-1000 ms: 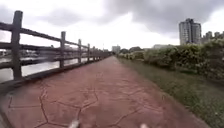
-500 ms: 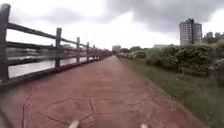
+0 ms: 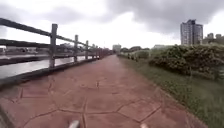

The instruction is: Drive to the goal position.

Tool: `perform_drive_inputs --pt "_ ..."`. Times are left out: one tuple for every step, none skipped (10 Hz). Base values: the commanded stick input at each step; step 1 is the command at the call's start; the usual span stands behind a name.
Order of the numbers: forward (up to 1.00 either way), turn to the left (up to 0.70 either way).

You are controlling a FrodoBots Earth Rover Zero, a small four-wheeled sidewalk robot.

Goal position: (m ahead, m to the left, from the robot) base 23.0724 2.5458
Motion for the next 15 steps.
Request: perform_drive_inputs --pt "0.70 0.00" --pt "0.70 0.00" --pt "0.70 0.00" --pt "0.70 0.00" --pt "0.70 0.00" --pt "0.70 0.00" --pt "0.70 0.00" --pt "0.70 0.00" --pt "0.70 0.00" --pt "0.70 0.00" --pt "0.70 0.00" --pt "0.70 0.00" --pt "0.70 0.00" --pt "0.70 0.00" --pt "0.70 0.00"
